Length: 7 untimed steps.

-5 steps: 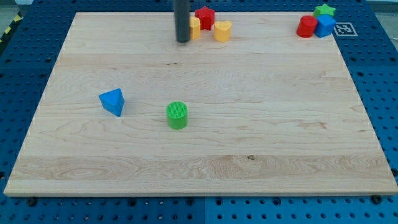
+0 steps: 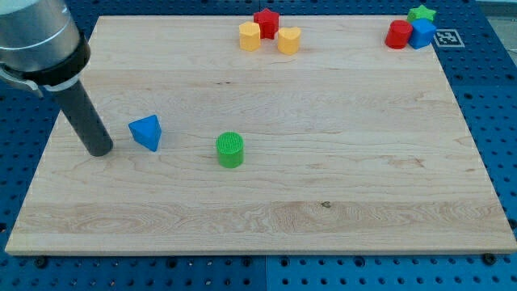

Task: Push the blue triangle towards the bottom left side of the yellow hexagon

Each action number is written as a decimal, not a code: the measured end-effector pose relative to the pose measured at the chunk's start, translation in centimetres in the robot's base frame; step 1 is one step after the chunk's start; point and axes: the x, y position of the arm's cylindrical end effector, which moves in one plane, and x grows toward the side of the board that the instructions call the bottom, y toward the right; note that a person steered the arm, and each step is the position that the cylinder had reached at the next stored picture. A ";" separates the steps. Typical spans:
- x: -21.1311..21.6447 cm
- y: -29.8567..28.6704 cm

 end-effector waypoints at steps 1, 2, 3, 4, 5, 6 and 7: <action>-2.4 3.1; -0.9 5.6; 1.8 7.1; 1.6 10.3; -0.2 13.8; -0.8 14.2; 0.0 13.2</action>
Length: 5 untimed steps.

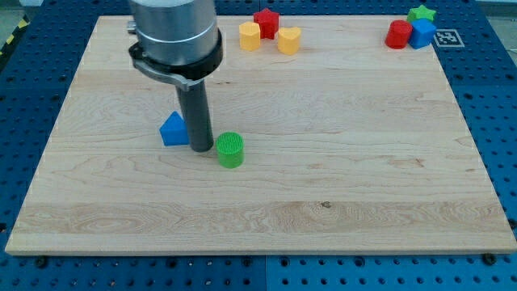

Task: Push the blue triangle towards the bottom left side of the yellow hexagon

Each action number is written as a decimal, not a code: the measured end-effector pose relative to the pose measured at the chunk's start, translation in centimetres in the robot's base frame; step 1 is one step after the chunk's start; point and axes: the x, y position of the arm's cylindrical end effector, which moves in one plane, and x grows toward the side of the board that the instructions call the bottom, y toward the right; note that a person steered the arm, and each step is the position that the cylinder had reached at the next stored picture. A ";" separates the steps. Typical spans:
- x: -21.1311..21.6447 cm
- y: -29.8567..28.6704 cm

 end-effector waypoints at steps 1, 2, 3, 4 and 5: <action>-0.1 -1.4; -0.3 -2.4; -0.3 -4.6; -0.6 -5.7; -2.6 -5.7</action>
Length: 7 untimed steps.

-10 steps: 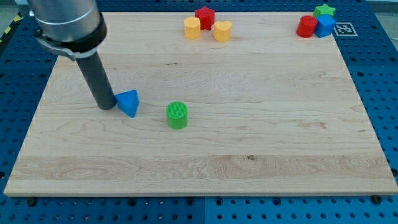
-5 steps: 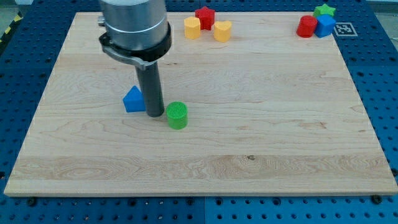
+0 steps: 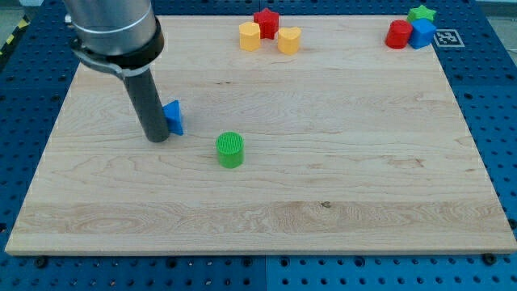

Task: Push the blue triangle towards the bottom left side of the yellow hexagon

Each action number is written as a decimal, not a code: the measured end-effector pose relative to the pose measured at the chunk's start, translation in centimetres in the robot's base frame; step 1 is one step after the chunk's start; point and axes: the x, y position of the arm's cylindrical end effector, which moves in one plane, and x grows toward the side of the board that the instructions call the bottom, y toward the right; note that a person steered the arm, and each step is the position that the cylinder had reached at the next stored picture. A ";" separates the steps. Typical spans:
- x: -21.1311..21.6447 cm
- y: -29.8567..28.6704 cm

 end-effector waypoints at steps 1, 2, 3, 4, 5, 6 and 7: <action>-1.6 0.7; -1.9 3.1; -3.9 4.8; -5.7 4.8; -7.4 4.8; -9.1 5.8; -10.9 7.1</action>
